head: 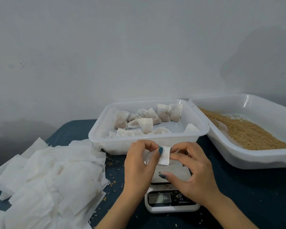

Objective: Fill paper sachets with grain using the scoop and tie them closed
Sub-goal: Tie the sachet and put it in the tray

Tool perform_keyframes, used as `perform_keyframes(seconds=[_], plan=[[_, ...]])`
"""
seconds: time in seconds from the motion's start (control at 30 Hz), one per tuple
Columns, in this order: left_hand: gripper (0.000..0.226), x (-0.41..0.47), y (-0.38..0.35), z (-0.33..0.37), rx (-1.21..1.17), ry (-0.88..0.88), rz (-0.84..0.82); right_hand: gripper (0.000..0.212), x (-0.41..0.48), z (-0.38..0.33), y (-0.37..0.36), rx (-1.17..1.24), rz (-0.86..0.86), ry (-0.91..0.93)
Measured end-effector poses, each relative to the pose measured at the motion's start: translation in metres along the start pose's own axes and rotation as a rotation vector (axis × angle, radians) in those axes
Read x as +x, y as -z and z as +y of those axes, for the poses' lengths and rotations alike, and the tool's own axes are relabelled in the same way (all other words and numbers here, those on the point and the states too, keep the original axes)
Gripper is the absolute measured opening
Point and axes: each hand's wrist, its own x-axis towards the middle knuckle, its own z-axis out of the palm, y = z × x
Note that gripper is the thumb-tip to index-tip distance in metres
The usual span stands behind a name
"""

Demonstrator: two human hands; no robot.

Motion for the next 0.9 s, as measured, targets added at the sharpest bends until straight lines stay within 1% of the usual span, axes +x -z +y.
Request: perform_keyframes(seconds=[0.07, 0.13, 0.2, 0.33, 0.43, 0.5, 0.57, 0.67, 0.73, 0.77, 0.83, 0.9], plan=[[0.006, 0.001, 0.0, 0.0, -0.188, 0.109, -0.063, 0.032, 0.0, 0.001, -0.003, -0.074, 0.022, 0.051], [0.005, 0.003, 0.001, 0.001, -0.306, 0.16, -0.105, 0.025, 0.0, 0.004, -0.004, -0.141, 0.023, 0.108], [0.009, 0.005, 0.003, 0.001, -0.364, 0.19, -0.121, 0.02, 0.0, 0.006, -0.004, -0.2, 0.012, 0.157], [0.016, 0.008, 0.006, 0.002, -0.433, 0.26, -0.107, 0.021, 0.003, 0.006, 0.0, -0.315, 0.018, 0.231], [0.017, 0.01, 0.006, 0.001, -0.408, 0.27, -0.078, 0.02, 0.005, 0.006, 0.003, -0.364, 0.014, 0.257], [0.019, 0.009, 0.006, 0.001, -0.386, 0.248, -0.085, 0.021, 0.005, 0.006, 0.004, -0.341, -0.009, 0.232], [0.019, 0.008, 0.005, 0.001, -0.362, 0.218, -0.108, 0.025, 0.005, 0.006, 0.004, -0.328, -0.043, 0.211], [0.023, 0.008, 0.004, 0.001, -0.348, 0.179, -0.168, 0.017, 0.003, 0.008, 0.002, -0.29, -0.051, 0.173], [0.033, 0.008, 0.006, 0.001, -0.37, 0.167, -0.264, 0.011, 0.003, 0.009, 0.003, -0.208, -0.047, 0.123], [0.04, 0.008, 0.008, 0.001, -0.35, 0.16, -0.346, 0.009, 0.004, 0.01, 0.004, -0.175, -0.043, 0.107], [0.056, 0.008, 0.011, -0.002, -0.17, 0.095, -0.529, 0.01, 0.005, 0.009, 0.006, -0.145, -0.043, 0.1], [0.066, 0.008, 0.014, -0.005, 0.082, -0.008, -0.638, 0.012, 0.006, 0.009, 0.007, -0.142, -0.066, 0.123]])
